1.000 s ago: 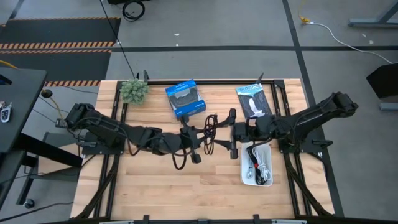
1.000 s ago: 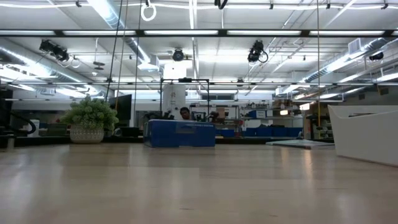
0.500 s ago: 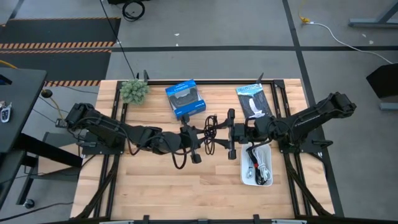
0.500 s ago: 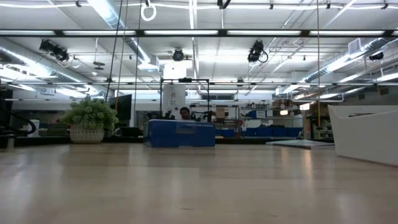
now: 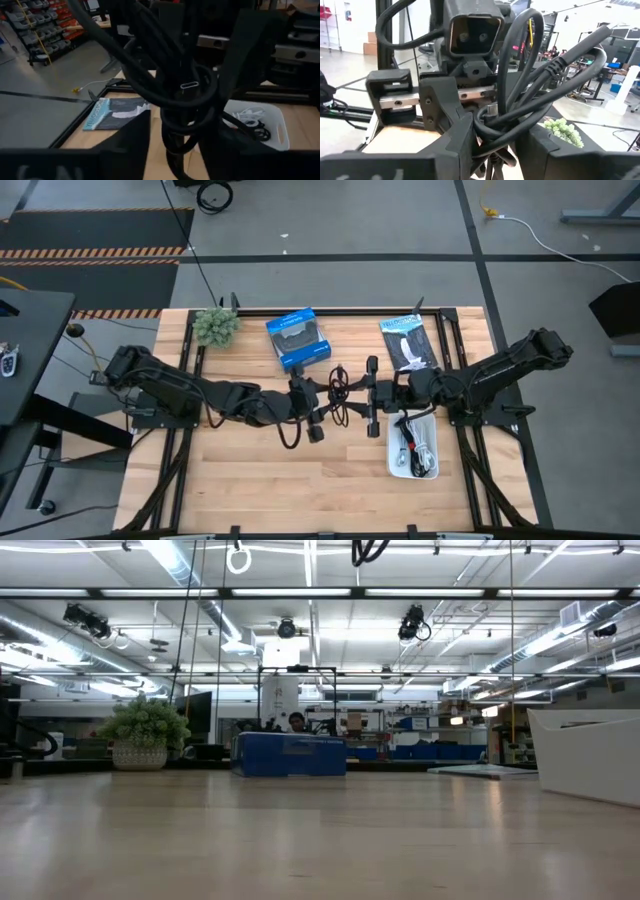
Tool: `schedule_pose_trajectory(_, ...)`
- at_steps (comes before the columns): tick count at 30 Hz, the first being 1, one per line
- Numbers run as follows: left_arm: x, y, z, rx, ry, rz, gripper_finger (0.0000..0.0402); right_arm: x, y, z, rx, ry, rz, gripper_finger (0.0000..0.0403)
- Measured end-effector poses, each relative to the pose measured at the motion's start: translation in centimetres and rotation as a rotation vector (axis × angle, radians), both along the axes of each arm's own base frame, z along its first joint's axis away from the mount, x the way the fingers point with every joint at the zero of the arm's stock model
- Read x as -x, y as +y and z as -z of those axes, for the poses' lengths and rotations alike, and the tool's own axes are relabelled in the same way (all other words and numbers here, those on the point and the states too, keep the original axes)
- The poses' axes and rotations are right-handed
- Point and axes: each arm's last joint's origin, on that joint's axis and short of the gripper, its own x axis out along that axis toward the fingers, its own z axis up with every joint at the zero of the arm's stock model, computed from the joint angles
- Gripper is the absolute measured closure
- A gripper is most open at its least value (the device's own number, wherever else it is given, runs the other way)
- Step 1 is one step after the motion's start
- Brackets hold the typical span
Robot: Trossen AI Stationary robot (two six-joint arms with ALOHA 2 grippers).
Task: Pick and place USB-C Cables
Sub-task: Put the black charger cable into the white bin
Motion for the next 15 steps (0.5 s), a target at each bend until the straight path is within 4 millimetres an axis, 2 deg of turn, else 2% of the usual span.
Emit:
schedule_pose_trajectory(6,1.7,0.4,-1.3,0.023,0.02,0.014,0.0197,0.6,-0.4,-0.1,0.019,0.04,0.08,0.0275)
schedule_pose_trajectory(15,3.4,0.8,-2.1,0.0,0.081,0.039,0.0213,2.9,-0.5,-0.5,0.023,0.135,0.263,0.0275)
